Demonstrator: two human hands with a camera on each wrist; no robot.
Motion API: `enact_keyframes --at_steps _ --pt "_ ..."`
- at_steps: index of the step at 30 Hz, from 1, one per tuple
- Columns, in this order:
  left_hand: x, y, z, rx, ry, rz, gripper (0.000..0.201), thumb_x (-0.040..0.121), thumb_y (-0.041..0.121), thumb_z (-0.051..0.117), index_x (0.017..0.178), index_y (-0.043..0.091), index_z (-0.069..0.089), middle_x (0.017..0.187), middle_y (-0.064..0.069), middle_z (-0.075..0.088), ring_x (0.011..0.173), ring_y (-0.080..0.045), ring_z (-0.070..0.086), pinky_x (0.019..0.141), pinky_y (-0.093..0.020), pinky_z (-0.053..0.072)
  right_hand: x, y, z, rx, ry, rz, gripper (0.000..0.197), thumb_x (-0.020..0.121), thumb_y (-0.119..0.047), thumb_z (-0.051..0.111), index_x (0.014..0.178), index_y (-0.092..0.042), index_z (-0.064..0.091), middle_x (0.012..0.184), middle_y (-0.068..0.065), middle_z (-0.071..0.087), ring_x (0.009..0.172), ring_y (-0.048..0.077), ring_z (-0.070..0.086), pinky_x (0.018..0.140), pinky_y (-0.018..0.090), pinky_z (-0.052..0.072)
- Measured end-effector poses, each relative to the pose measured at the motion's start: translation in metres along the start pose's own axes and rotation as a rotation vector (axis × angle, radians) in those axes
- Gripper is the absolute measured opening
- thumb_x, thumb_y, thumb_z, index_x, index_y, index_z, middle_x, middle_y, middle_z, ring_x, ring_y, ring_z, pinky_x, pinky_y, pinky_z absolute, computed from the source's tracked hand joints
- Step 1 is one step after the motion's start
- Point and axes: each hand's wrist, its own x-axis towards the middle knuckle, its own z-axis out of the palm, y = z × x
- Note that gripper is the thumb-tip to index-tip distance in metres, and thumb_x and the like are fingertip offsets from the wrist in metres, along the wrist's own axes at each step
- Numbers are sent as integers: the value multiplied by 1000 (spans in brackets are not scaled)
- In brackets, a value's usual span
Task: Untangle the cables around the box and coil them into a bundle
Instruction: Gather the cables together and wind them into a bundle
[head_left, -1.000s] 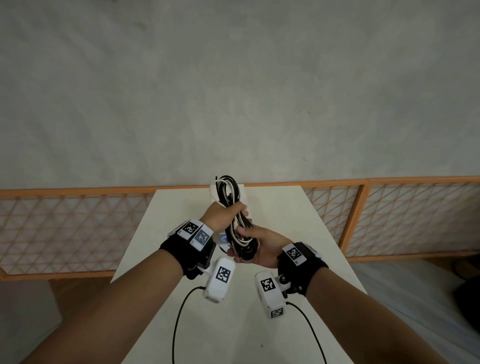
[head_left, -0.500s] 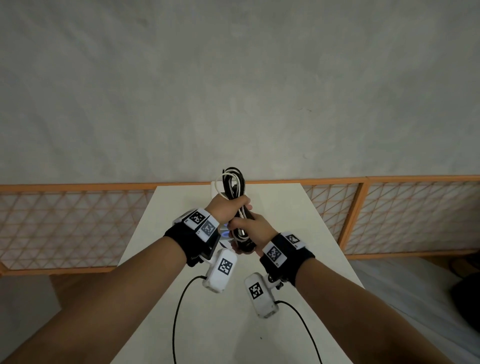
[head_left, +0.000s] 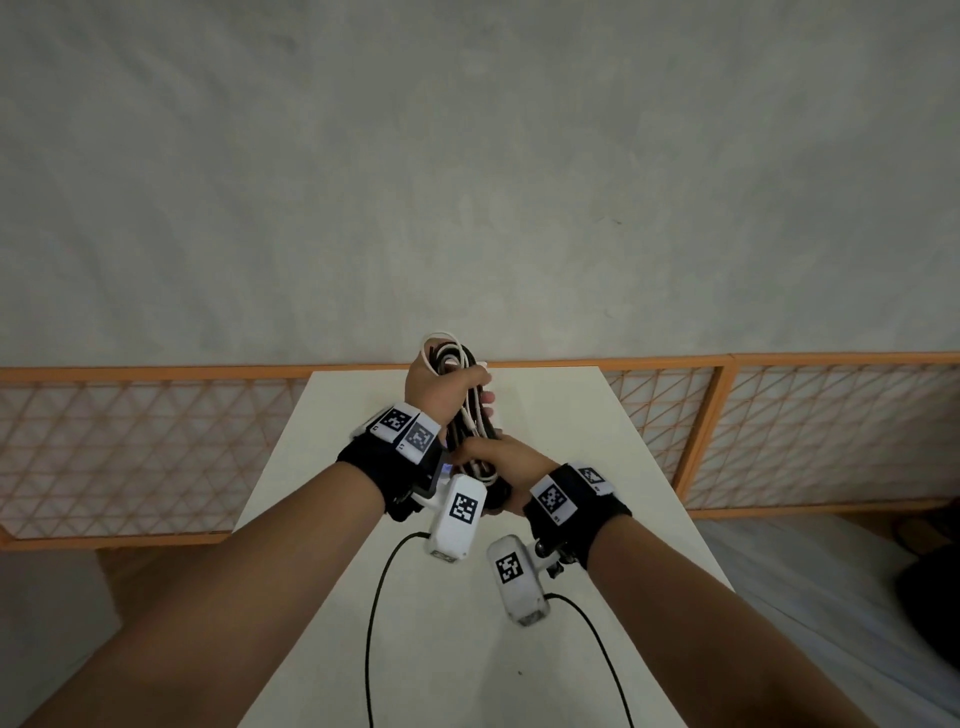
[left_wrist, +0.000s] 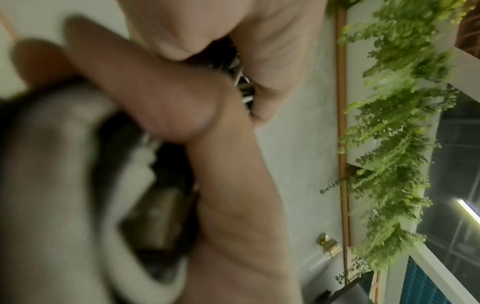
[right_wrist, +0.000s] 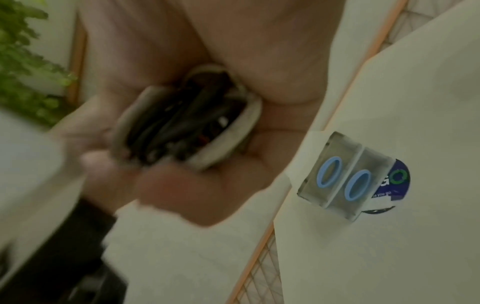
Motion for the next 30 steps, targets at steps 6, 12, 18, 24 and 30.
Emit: enact_keyframes --at_steps 6,12,18,24,30 --pt "3 -7 -10 175 -38 101 25 61 2 68 81 8 53 75 -15 57 72 -30 63 64 -39 55 -2 0 -11 201 -256 53 80 74 -83 34 111 -17 59 68 3 61 52 18 56 50 25 48" --pt "-1 -10 -14 161 -89 51 18 70 -8 61 85 1 55 65 -18 59 51 -28 60 47 -30 54 1 7 -10 212 -248 101 68 66 -77 57 101 -19 61 74 4 62 62 21 58 59 29 49" --pt "0 -10 -17 168 -122 96 18 60 -2 66 77 -1 57 66 -19 62 61 -29 61 62 -42 56 5 5 -3 235 -277 37 47 73 -59 65 98 -19 66 88 7 60 78 23 61 75 40 52" --pt "-1 -9 -26 112 -121 43 14 73 -8 62 84 0 57 63 -17 58 51 -24 60 52 -30 56 5 -2 16 60 -147 48 33 69 -43 67 86 -16 61 70 4 59 61 19 56 55 28 50" --pt "4 -9 -34 85 -57 -5 17 72 -6 64 87 0 59 68 -18 60 44 -19 61 50 -29 56 13 4 37 -51 118 -92 26 72 -29 68 89 -9 61 77 13 58 60 21 56 55 25 43"
